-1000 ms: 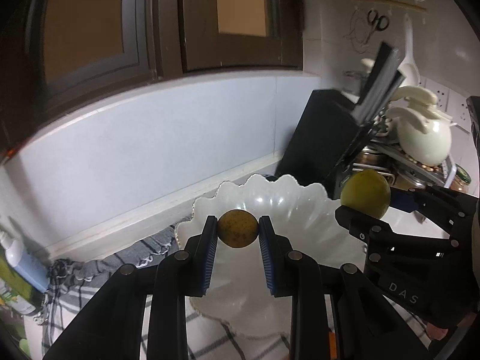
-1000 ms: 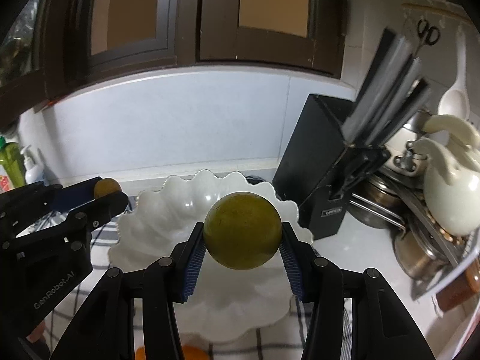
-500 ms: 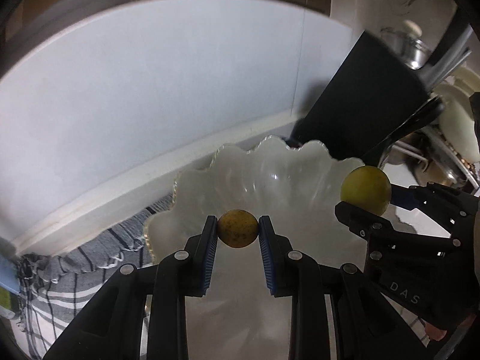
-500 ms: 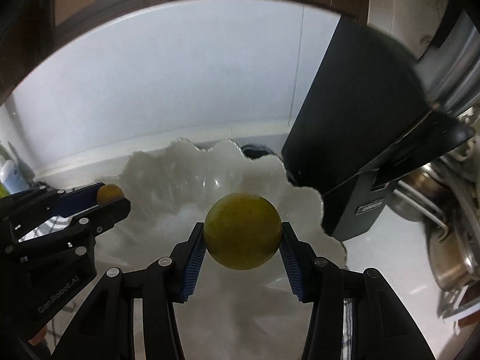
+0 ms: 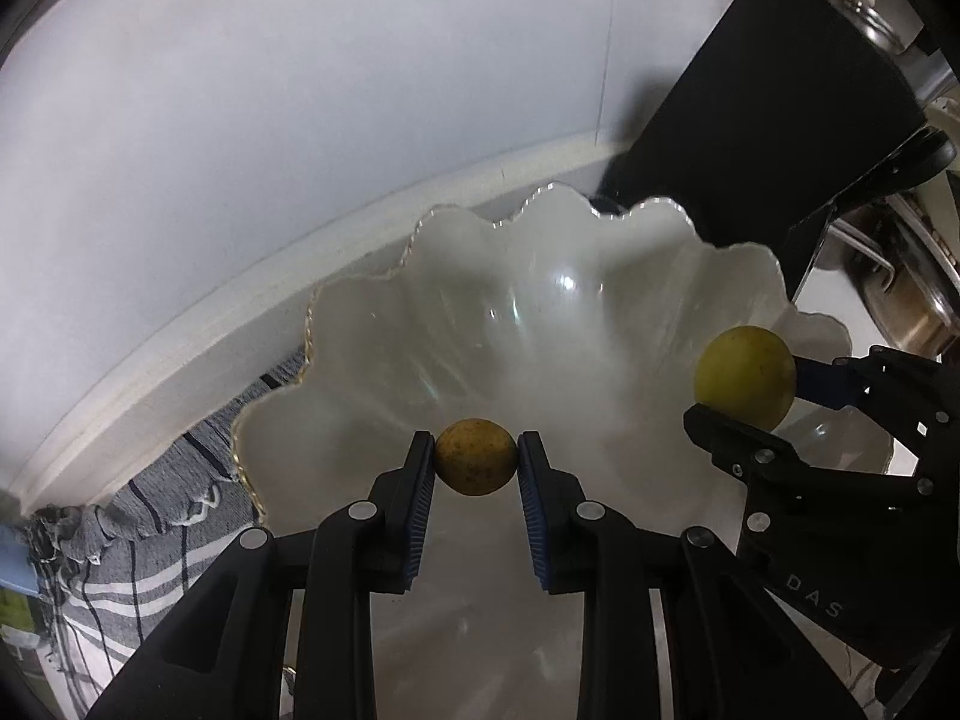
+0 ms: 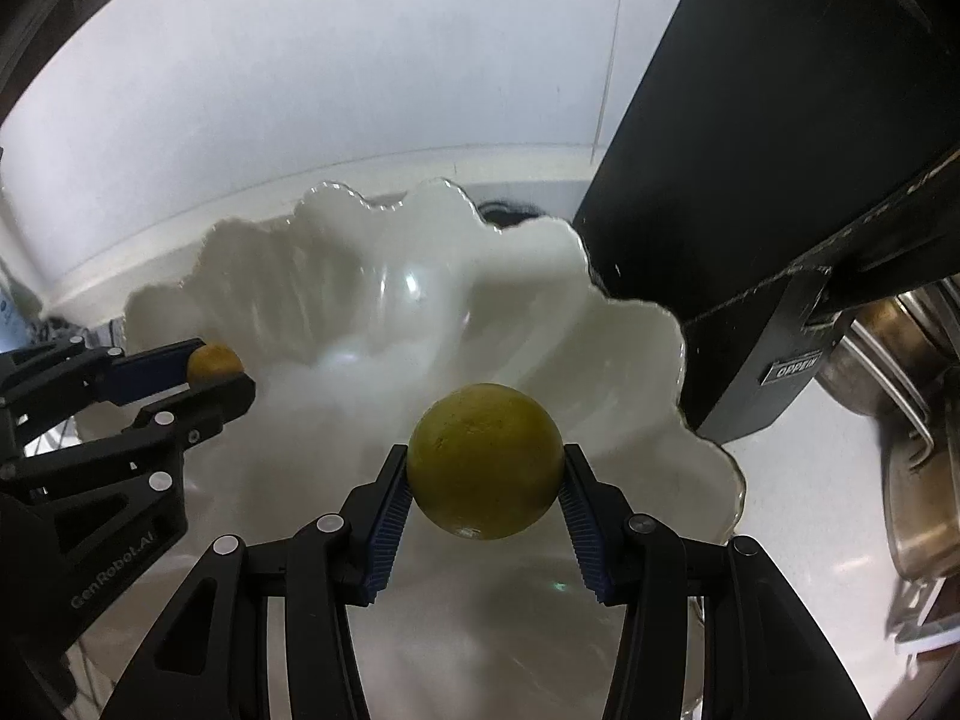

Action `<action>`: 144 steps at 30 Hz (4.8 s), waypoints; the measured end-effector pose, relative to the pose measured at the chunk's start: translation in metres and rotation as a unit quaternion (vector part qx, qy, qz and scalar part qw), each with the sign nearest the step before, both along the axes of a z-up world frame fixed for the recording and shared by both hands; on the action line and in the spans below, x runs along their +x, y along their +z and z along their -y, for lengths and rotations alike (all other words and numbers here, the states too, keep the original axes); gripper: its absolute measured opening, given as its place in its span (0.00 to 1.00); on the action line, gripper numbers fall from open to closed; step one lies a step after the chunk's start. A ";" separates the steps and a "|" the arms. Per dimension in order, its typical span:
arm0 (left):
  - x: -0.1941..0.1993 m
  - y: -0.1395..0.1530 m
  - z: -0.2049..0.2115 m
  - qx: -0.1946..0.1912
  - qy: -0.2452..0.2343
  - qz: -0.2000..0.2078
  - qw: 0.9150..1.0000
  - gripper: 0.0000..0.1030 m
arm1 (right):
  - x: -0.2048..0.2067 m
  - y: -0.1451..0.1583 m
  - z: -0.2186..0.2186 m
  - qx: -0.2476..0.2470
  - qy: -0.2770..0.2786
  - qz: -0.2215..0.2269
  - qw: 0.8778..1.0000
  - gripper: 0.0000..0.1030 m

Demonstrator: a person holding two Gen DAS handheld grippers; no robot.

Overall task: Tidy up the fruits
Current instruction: 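Lift both held fruits and carry them over the white scalloped bowl, then open both tools to drop the fruits into the white bowl, then withdraw both open tools from the bowl back over the cloth, then grasp the reddish-brown date with the left tool while the right tool grasps the dark purple plum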

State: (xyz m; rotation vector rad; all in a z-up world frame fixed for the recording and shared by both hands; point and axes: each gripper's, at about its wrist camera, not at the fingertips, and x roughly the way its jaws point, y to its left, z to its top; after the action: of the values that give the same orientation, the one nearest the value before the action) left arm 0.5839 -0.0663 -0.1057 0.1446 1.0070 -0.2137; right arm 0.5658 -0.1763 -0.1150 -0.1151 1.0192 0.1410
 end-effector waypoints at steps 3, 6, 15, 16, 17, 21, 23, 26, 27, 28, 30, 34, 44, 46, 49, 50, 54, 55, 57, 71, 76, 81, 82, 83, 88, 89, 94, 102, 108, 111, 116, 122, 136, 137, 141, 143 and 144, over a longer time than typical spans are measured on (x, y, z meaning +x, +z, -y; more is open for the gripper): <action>0.001 -0.004 0.005 0.007 -0.008 -0.010 1.000 0.30 | 0.002 -0.003 0.002 -0.002 -0.002 -0.012 1.000 0.48; 0.001 -0.007 0.007 0.015 -0.010 -0.010 1.000 0.45 | 0.002 -0.006 0.003 -0.007 -0.004 -0.024 1.000 0.49; -0.009 0.007 0.000 0.008 0.013 0.003 1.000 0.63 | -0.014 0.011 0.000 -0.035 -0.009 0.002 0.999 0.65; -0.015 0.012 -0.005 0.004 0.014 0.006 1.000 0.63 | -0.018 0.015 0.001 -0.031 -0.010 0.005 0.999 0.65; -0.019 0.017 -0.007 0.000 0.015 0.009 1.000 0.64 | -0.023 0.020 0.003 -0.025 -0.014 0.011 1.000 0.65; -0.039 0.041 -0.011 -0.007 0.020 0.043 0.999 0.70 | -0.047 0.043 0.006 -0.013 -0.023 0.038 0.999 0.65; -0.048 0.052 -0.010 -0.007 0.020 0.059 0.998 0.73 | -0.061 0.055 0.007 -0.002 -0.026 0.053 0.998 0.65; -0.064 0.068 -0.009 -0.007 0.015 0.084 0.996 0.75 | -0.072 0.063 0.002 0.005 -0.024 0.072 0.997 0.65; -0.070 0.074 -0.009 -0.006 0.014 0.093 0.996 0.76 | -0.076 0.067 0.003 0.007 -0.023 0.080 0.997 0.65; -0.076 0.079 -0.009 -0.006 0.013 0.098 0.995 0.76 | -0.080 0.071 0.004 0.009 -0.022 0.085 0.996 0.65; -0.089 0.087 -0.009 -0.011 0.013 0.106 0.994 0.77 | -0.095 0.082 0.004 0.015 -0.019 0.097 0.995 0.65; -0.110 0.099 -0.011 -0.021 0.017 0.118 0.993 0.77 | -0.114 0.095 0.003 0.017 -0.019 0.119 0.993 0.65; -0.160 0.121 -0.020 -0.021 0.028 0.156 0.987 0.79 | -0.160 0.110 0.001 -0.004 -0.021 0.162 0.987 0.65; -0.169 0.124 -0.022 -0.022 0.029 0.160 0.986 0.79 | -0.168 0.112 0.000 -0.010 -0.022 0.170 0.985 0.65; -0.183 0.126 -0.024 -0.017 0.031 0.168 0.985 0.80 | -0.183 0.116 0.000 -0.008 -0.024 0.177 0.984 0.65; -0.187 0.127 -0.025 -0.018 0.030 0.170 0.985 0.80 | -0.186 0.117 -0.001 -0.008 -0.024 0.179 0.984 0.65; -0.207 0.129 -0.028 -0.017 0.030 0.176 0.984 0.81 | -0.204 0.121 -0.001 -0.006 -0.031 0.191 0.981 0.65; -0.211 0.129 -0.028 -0.016 0.030 0.177 0.984 0.81 | -0.208 0.121 -0.001 -0.006 -0.033 0.193 0.981 0.65; -0.221 0.130 -0.031 -0.017 0.031 0.182 0.983 0.81 | -0.217 0.120 -0.003 -0.006 -0.032 0.195 0.980 0.65; -0.275 0.118 -0.048 -0.029 0.029 0.183 0.982 0.82 | -0.268 0.104 -0.022 0.016 -0.027 0.189 0.982 0.65; -0.285 0.107 -0.052 -0.033 0.027 0.170 0.985 0.82 | -0.279 0.098 -0.028 0.011 -0.025 0.186 0.982 0.65; -0.293 0.091 -0.056 -0.043 0.030 0.150 0.987 0.82 | -0.288 0.092 -0.032 -0.001 -0.022 0.188 0.982 0.65; -0.294 0.088 -0.056 -0.044 0.030 0.147 0.988 0.82 | -0.289 0.091 -0.033 -0.004 -0.021 0.187 0.982 0.65; -0.295 0.084 -0.057 -0.046 0.031 0.144 0.988 0.82 | -0.290 0.089 -0.033 -0.005 -0.021 0.186 0.982 0.65; -0.301 0.071 -0.059 -0.045 0.030 0.134 0.989 0.82 | -0.295 0.082 -0.033 -0.012 -0.024 0.183 0.983 0.65; -0.302 0.069 -0.059 -0.043 0.029 0.135 0.990 0.82 | -0.296 0.079 -0.033 -0.015 -0.024 0.182 0.983 0.65; -0.308 0.056 -0.060 -0.038 0.023 0.133 0.990 0.82 | -0.300 0.067 -0.038 -0.021 -0.015 0.175 0.984 0.65; -0.319 0.028 -0.062 -0.021 0.011 0.127 0.992 0.82 | -0.304 0.041 -0.045 -0.026 0.003 0.150 0.988 0.65; -0.327 0.011 -0.054 -0.014 -0.011 0.121 0.993 0.80 | -0.307 0.024 -0.050 -0.032 0.017 0.142 0.989 0.65; -0.329 0.004 -0.049 -0.011 -0.016 0.121 0.992 0.76 | -0.307 0.017 -0.050 -0.030 0.023 0.135 0.990 0.65; -0.325 -0.011 -0.042 -0.011 -0.019 0.108 0.994 0.65 | -0.303 0.006 -0.048 -0.029 0.026 0.129 0.991 0.65; -0.321 -0.025 -0.036 -0.009 -0.013 0.095 0.995 0.55 | -0.297 -0.006 -0.047 -0.019 0.031 0.117 0.993 0.58; -0.309 -0.044 -0.033 -0.021 0.002 0.062 0.998 0.33 | -0.280 -0.027 -0.053 -0.008 0.049 0.093 0.994 0.43; -0.308 -0.045 -0.033 -0.022 0.002 0.060 0.998 0.31 | -0.279 -0.028 -0.053 -0.006 0.049 0.091 0.995 0.42; -0.305 -0.049 -0.033 -0.026 0.003 0.049 0.998 0.28 | -0.276 -0.031 -0.053 -0.004 0.048 0.085 0.995 0.39; -0.304 -0.049 -0.034 -0.029 0.005 0.048 0.998 0.25 | -0.276 -0.033 -0.052 -0.003 0.048 0.082 0.995 0.36; -0.304 -0.050 -0.033 -0.028 0.005 0.048 0.998 0.24 | -0.275 -0.034 -0.052 -0.003 0.047 0.081 0.996 0.34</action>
State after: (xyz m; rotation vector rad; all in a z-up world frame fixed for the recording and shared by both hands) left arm 0.2797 -0.0333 -0.1553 0.0990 0.9051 -0.2238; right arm 0.2908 -0.1243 -0.1486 -0.1783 0.8533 0.2115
